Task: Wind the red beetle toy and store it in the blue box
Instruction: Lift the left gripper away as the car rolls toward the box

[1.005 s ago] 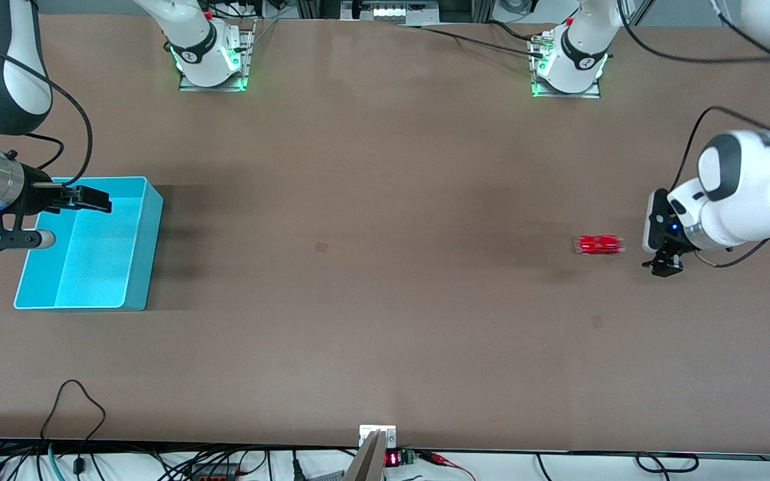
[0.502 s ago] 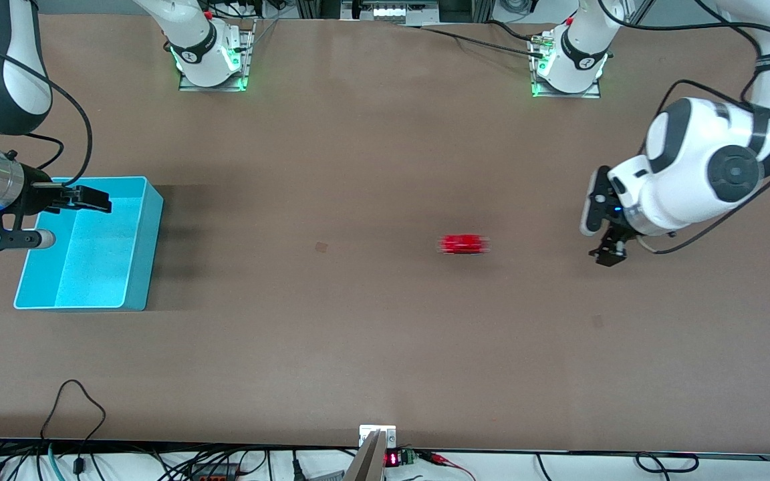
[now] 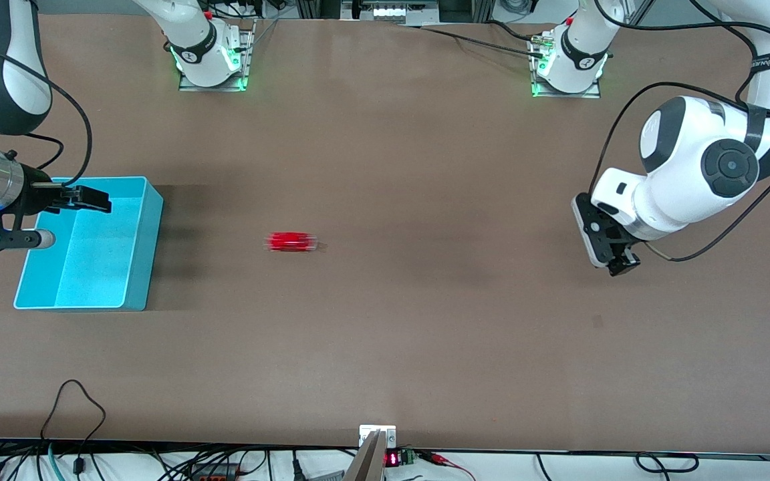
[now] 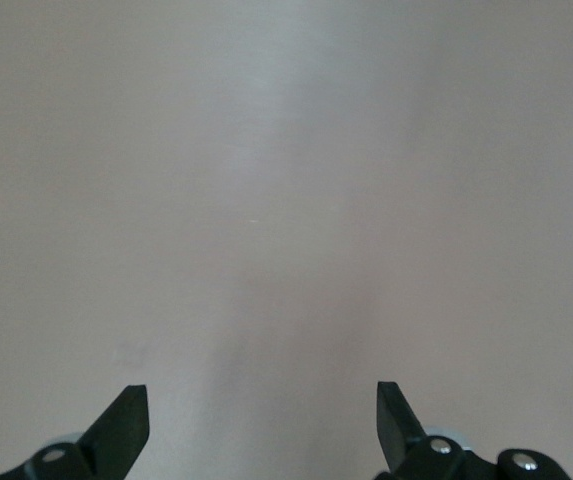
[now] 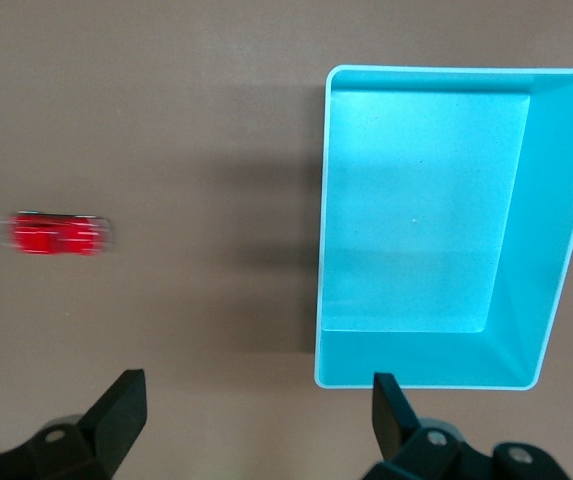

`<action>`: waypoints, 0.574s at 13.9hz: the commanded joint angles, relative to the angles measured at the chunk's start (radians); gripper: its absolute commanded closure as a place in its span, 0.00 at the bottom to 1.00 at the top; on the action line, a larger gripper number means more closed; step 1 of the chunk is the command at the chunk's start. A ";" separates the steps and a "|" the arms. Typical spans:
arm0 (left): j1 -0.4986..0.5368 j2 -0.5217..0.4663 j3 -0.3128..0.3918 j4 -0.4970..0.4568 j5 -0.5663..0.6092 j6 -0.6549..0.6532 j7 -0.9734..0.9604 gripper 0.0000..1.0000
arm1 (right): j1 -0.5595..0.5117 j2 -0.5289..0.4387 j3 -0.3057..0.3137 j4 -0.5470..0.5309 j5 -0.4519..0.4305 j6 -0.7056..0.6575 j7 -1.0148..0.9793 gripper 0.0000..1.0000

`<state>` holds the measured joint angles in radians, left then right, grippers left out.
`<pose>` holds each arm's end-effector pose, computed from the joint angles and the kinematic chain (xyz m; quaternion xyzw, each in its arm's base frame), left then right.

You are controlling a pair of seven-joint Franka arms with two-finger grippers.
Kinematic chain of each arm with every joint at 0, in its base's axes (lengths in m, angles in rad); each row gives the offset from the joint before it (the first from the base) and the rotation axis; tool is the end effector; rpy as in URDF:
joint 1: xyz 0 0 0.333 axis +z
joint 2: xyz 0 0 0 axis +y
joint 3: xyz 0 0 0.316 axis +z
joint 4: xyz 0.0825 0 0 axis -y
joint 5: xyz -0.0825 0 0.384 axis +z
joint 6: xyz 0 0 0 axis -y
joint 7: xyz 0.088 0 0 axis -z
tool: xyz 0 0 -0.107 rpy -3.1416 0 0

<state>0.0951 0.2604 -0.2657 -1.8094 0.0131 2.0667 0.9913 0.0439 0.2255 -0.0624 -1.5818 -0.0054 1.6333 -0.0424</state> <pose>0.6175 -0.0954 0.4038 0.8363 -0.5475 0.0140 0.0245 0.6117 -0.0087 0.4924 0.9961 0.0125 -0.0869 0.0070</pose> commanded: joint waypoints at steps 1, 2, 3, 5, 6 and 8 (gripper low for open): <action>-0.014 0.013 0.036 0.085 -0.012 -0.002 -0.204 0.00 | -0.001 0.000 0.000 0.008 0.010 -0.009 -0.002 0.00; -0.014 0.013 0.040 0.109 -0.010 -0.002 -0.305 0.00 | -0.001 0.000 0.001 0.008 0.010 -0.009 -0.002 0.00; -0.014 0.013 0.057 0.125 -0.010 -0.002 -0.403 0.00 | -0.001 0.001 0.001 0.008 0.010 -0.009 -0.002 0.00; -0.037 0.005 0.124 0.146 -0.013 -0.014 -0.563 0.00 | -0.002 0.001 0.001 0.006 0.010 -0.009 -0.002 0.00; -0.061 0.000 0.172 0.171 -0.013 -0.040 -0.618 0.00 | -0.002 0.000 0.000 0.006 0.010 -0.009 -0.002 0.00; -0.109 -0.010 0.251 0.238 -0.056 -0.129 -0.762 0.00 | -0.002 0.001 0.001 0.008 0.010 -0.009 -0.005 0.00</action>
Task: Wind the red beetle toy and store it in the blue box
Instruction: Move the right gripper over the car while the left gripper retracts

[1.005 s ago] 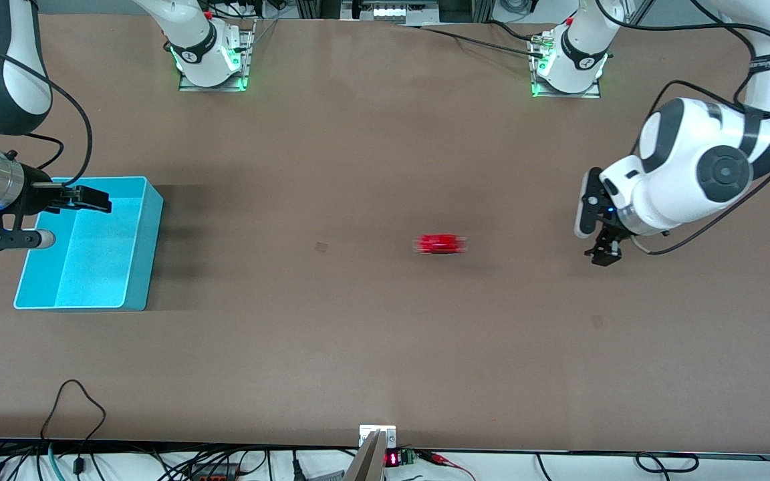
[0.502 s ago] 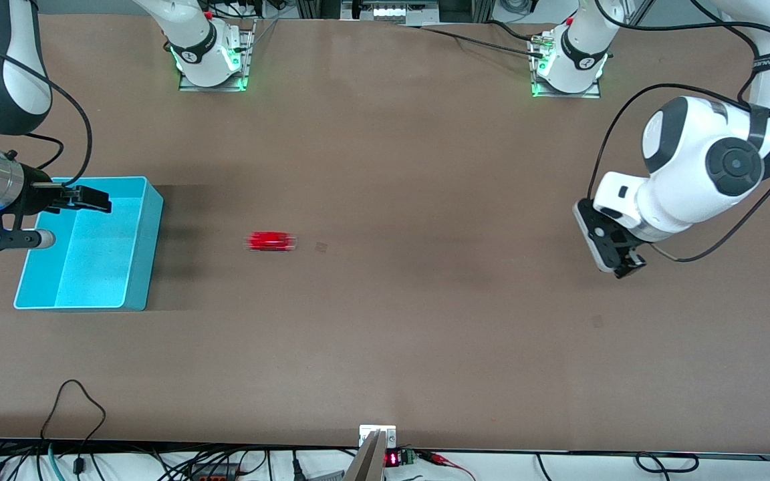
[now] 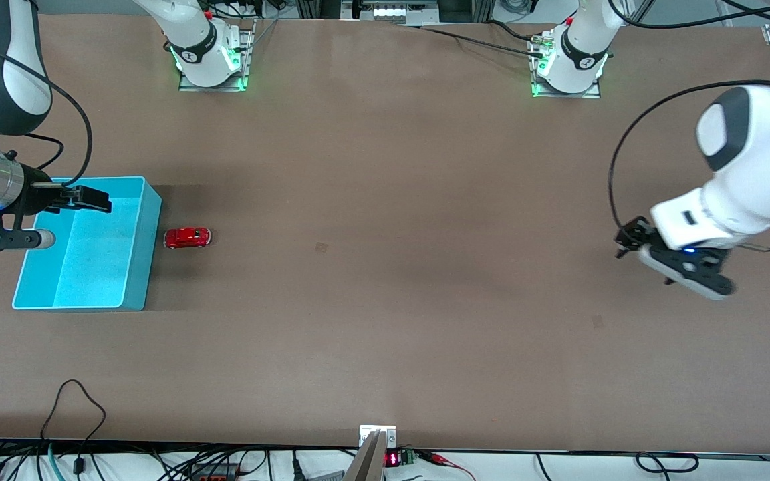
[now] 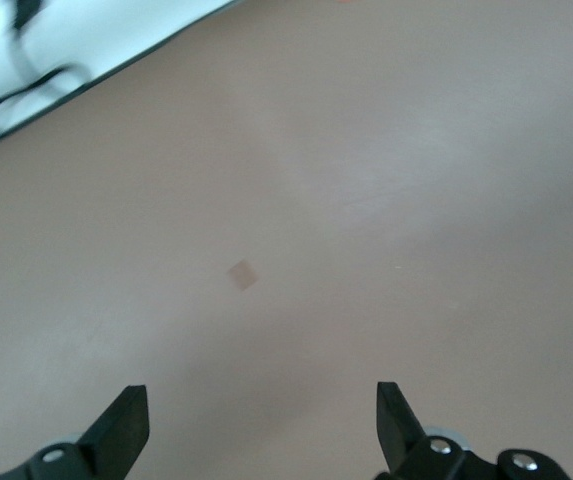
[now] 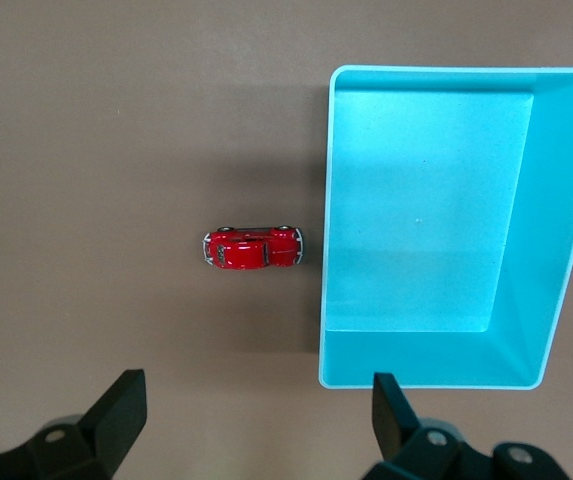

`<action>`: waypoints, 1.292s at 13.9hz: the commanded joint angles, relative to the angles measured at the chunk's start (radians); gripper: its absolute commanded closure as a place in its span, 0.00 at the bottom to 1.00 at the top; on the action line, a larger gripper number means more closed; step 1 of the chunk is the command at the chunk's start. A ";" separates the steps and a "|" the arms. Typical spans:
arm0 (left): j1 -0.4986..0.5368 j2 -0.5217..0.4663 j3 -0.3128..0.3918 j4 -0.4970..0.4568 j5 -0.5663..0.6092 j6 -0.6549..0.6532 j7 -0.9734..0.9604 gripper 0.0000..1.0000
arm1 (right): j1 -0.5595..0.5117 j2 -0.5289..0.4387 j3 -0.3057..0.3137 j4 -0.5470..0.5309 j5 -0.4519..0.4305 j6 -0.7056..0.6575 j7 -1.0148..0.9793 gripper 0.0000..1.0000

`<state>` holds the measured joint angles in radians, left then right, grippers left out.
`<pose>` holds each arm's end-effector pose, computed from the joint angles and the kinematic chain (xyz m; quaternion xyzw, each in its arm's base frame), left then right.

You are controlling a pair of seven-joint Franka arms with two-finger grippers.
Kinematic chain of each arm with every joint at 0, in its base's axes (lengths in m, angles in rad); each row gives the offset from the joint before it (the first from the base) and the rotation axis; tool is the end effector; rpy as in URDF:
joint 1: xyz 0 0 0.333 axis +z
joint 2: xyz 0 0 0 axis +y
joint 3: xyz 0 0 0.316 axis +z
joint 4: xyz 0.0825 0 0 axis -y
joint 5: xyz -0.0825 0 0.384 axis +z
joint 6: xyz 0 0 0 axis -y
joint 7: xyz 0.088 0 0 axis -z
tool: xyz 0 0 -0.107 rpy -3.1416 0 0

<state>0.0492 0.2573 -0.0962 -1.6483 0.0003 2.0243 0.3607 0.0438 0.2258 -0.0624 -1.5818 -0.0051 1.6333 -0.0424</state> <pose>0.6494 -0.0250 0.4742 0.9779 -0.1999 0.0610 0.0025 0.6118 -0.0087 0.4922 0.9961 0.0124 -0.0871 0.0069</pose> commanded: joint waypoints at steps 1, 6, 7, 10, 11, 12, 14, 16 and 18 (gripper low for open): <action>-0.083 -0.009 0.114 0.117 -0.063 -0.154 -0.223 0.00 | -0.001 0.009 0.001 0.008 0.010 -0.009 -0.007 0.00; -0.097 -0.113 0.128 0.150 -0.056 -0.328 -0.442 0.00 | 0.007 0.010 0.003 -0.007 0.010 -0.038 -0.025 0.00; -0.086 -0.125 0.127 0.145 -0.063 -0.328 -0.442 0.00 | 0.007 0.010 0.003 -0.010 0.010 -0.044 -0.040 0.00; -0.025 -0.133 0.093 0.142 -0.063 -0.328 -0.425 0.00 | 0.013 -0.006 0.006 -0.079 0.010 -0.021 -0.071 0.00; 0.028 -0.131 0.032 0.140 -0.062 -0.326 -0.425 0.00 | 0.016 -0.025 0.009 -0.128 0.010 0.021 -0.083 0.00; 0.061 -0.131 -0.002 0.139 -0.057 -0.329 -0.427 0.00 | 0.019 -0.042 0.009 -0.182 0.010 0.072 -0.103 0.00; 0.048 -0.133 0.004 0.134 -0.048 -0.334 -0.424 0.00 | 0.037 -0.071 0.022 -0.310 0.010 0.181 -0.128 0.00; 0.041 -0.139 0.025 0.134 -0.048 -0.363 -0.422 0.00 | 0.045 -0.115 0.026 -0.481 -0.001 0.352 -0.201 0.00; 0.012 -0.154 0.053 0.120 -0.048 -0.362 -0.420 0.00 | 0.053 -0.089 0.026 -0.532 -0.018 0.465 -0.510 0.00</action>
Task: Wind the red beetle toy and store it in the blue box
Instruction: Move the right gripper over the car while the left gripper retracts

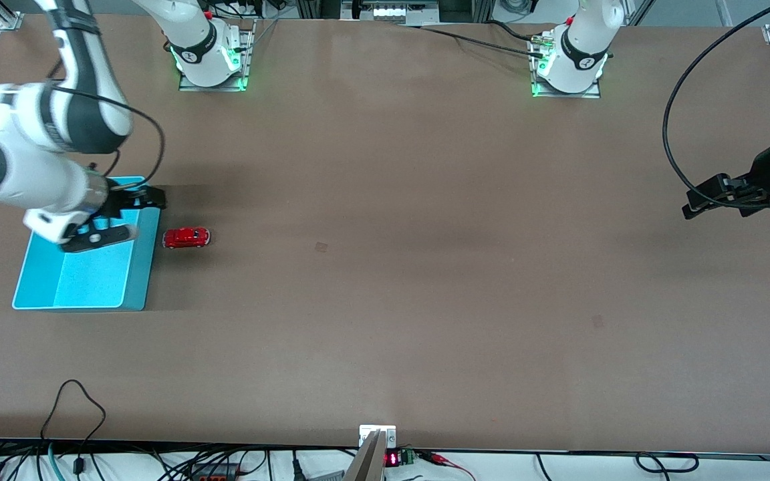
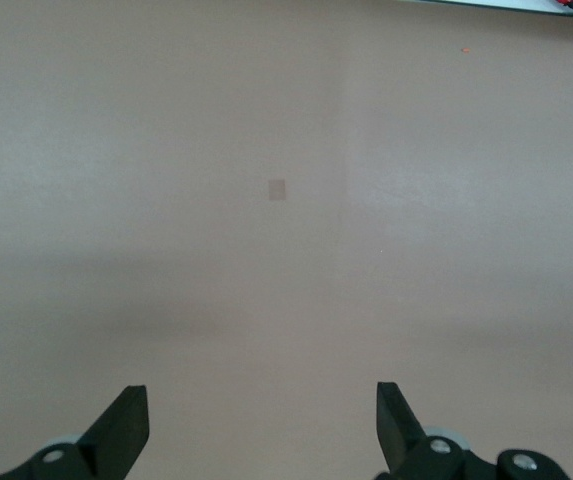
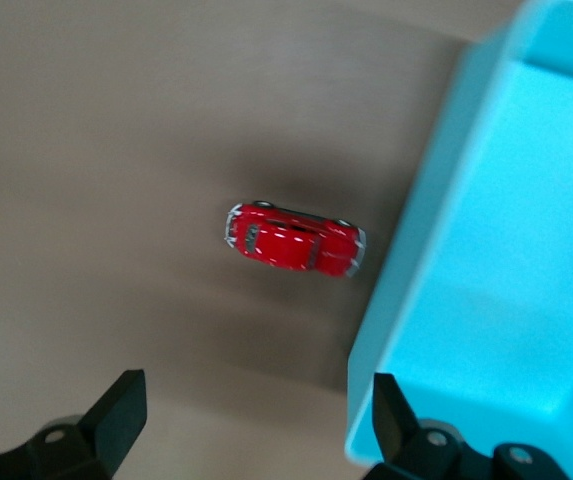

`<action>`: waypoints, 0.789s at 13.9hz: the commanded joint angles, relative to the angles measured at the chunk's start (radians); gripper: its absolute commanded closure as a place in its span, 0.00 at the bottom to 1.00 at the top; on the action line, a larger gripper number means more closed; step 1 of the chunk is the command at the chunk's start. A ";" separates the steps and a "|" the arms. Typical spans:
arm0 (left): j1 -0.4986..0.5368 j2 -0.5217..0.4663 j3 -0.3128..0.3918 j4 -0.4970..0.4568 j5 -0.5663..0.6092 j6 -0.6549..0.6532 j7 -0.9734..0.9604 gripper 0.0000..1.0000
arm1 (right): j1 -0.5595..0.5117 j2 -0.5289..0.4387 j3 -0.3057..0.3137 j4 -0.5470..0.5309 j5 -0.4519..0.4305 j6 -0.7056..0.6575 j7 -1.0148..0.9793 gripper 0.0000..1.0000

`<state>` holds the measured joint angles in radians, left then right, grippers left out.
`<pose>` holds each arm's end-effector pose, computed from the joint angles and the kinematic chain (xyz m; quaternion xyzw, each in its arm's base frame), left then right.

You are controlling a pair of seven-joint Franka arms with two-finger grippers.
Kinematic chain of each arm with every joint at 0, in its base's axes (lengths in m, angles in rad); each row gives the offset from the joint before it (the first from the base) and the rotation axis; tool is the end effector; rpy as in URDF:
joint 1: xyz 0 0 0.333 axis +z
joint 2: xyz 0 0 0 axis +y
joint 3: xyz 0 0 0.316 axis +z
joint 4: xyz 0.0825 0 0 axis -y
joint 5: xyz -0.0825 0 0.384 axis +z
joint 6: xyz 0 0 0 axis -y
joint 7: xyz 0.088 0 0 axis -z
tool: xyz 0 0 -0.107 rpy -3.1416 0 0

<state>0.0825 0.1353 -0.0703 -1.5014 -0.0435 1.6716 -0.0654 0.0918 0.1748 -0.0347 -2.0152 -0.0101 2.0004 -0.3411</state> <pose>0.6045 0.0059 0.5885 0.9987 0.0410 0.0169 0.0269 0.5621 0.0319 0.3525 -0.9753 -0.1994 0.0947 0.0061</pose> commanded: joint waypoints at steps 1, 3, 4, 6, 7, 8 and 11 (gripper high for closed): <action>-0.030 -0.031 0.033 -0.026 -0.004 -0.009 0.027 0.00 | 0.003 -0.019 -0.002 -0.099 -0.028 0.128 -0.351 0.00; -0.044 -0.033 0.058 -0.026 -0.006 -0.007 0.078 0.00 | 0.003 0.009 -0.001 -0.106 -0.089 0.184 -0.548 0.00; -0.053 -0.033 0.063 -0.026 -0.006 -0.009 0.073 0.00 | 0.003 0.020 0.005 -0.122 -0.118 0.217 -0.614 0.00; -0.055 -0.036 0.060 -0.026 -0.006 -0.012 0.056 0.00 | -0.004 0.028 0.012 -0.202 -0.169 0.363 -0.729 0.00; -0.047 -0.042 0.050 -0.033 -0.006 -0.010 0.042 0.00 | -0.009 0.038 0.012 -0.252 -0.174 0.465 -0.789 0.00; -0.047 -0.063 0.047 -0.055 -0.006 -0.007 0.039 0.00 | -0.026 0.070 0.012 -0.272 -0.174 0.556 -0.864 0.00; -0.047 -0.140 0.044 -0.164 -0.004 0.039 0.041 0.00 | -0.047 0.146 0.013 -0.270 -0.174 0.673 -1.018 0.00</action>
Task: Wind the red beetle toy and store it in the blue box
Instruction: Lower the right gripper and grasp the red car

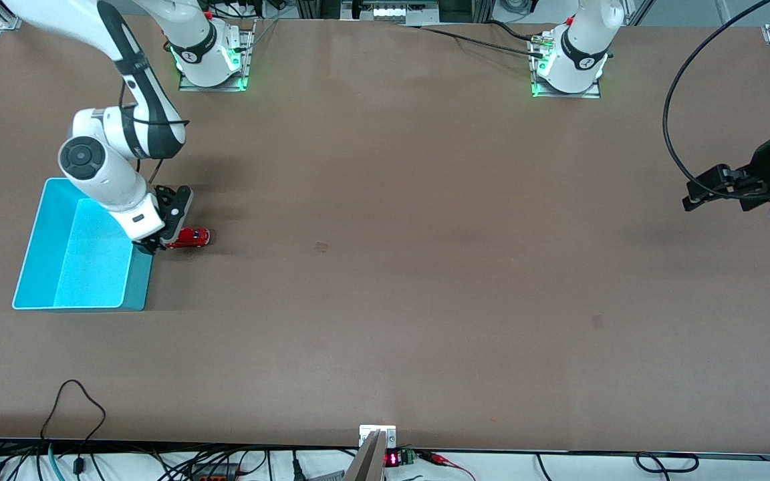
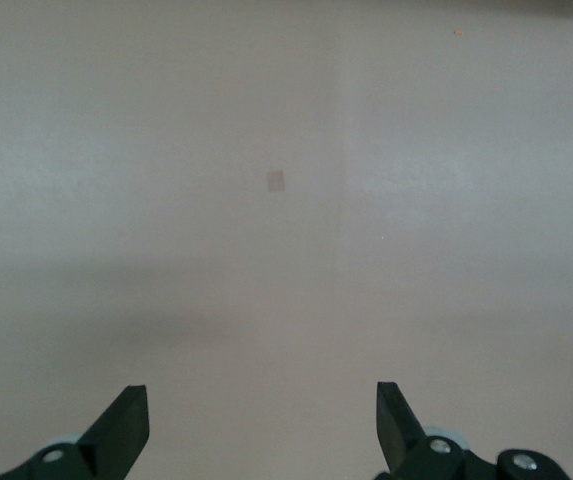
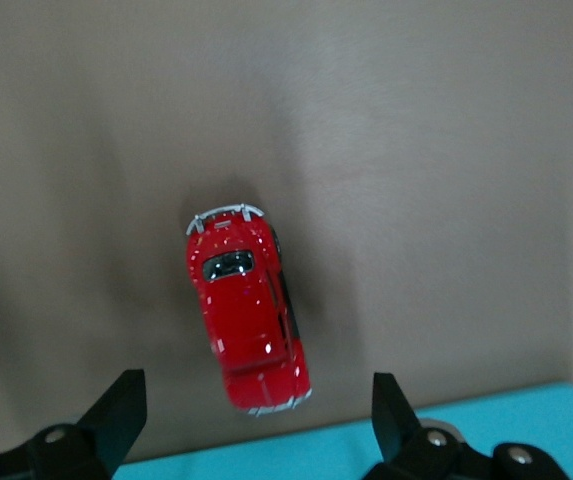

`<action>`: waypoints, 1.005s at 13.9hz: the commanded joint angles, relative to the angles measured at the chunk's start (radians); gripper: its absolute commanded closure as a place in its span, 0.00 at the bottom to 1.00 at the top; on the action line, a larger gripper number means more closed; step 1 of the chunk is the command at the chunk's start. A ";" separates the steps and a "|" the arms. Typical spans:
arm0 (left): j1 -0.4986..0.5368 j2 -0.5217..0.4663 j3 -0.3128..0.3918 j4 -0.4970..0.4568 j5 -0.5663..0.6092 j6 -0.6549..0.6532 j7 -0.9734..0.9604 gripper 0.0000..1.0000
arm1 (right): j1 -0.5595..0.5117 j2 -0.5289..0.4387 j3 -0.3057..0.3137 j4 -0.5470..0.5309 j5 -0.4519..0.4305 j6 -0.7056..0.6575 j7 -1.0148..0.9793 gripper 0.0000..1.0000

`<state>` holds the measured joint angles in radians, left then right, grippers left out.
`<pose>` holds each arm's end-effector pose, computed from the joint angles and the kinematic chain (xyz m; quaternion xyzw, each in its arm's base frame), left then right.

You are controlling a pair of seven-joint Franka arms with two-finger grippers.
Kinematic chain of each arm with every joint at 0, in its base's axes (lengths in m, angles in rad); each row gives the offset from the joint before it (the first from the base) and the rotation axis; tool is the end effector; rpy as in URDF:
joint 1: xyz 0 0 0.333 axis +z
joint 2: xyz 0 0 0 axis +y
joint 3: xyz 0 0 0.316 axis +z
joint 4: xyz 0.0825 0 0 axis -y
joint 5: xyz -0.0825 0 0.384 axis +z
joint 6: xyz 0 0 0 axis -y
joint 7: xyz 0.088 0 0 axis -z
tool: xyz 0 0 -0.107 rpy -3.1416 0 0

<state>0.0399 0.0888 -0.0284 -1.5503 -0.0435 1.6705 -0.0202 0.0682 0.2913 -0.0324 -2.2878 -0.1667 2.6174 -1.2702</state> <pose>0.5902 0.0033 0.5925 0.9995 0.0177 0.0156 0.0230 0.5357 0.0227 0.2275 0.7474 0.6624 -0.0122 0.0498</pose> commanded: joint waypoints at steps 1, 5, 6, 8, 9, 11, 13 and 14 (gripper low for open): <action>-0.003 -0.116 0.004 -0.151 -0.004 0.057 -0.004 0.00 | -0.024 0.037 0.014 0.004 -0.017 0.059 -0.106 0.00; -0.002 -0.132 0.004 -0.171 -0.004 0.060 0.000 0.00 | -0.018 0.072 0.037 0.004 -0.017 0.107 -0.104 0.00; 0.000 -0.130 0.004 -0.168 -0.006 0.055 -0.003 0.00 | -0.016 0.077 0.039 0.004 -0.017 0.116 -0.103 0.00; -0.005 -0.123 0.004 -0.137 -0.006 0.011 0.002 0.00 | -0.016 0.083 0.048 0.004 -0.017 0.122 -0.098 0.00; -0.009 -0.104 0.002 -0.117 -0.006 0.003 -0.003 0.00 | -0.016 0.083 0.049 0.004 -0.017 0.122 -0.098 0.00; 0.000 -0.101 0.008 -0.106 -0.006 -0.006 0.002 0.00 | -0.016 0.085 0.049 0.005 -0.017 0.122 -0.103 0.13; -0.003 -0.090 0.005 -0.106 -0.004 0.001 -0.003 0.00 | -0.016 0.088 0.049 0.005 -0.017 0.122 -0.104 0.43; -0.003 -0.084 0.002 -0.106 -0.004 0.003 -0.003 0.00 | -0.016 0.088 0.049 0.005 -0.017 0.124 -0.104 0.65</action>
<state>0.0401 -0.0175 -0.0254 -1.6847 -0.0435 1.6902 -0.0202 0.0592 0.3728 0.0111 -2.2877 -0.1674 2.7290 -1.3620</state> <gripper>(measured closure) 0.000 0.247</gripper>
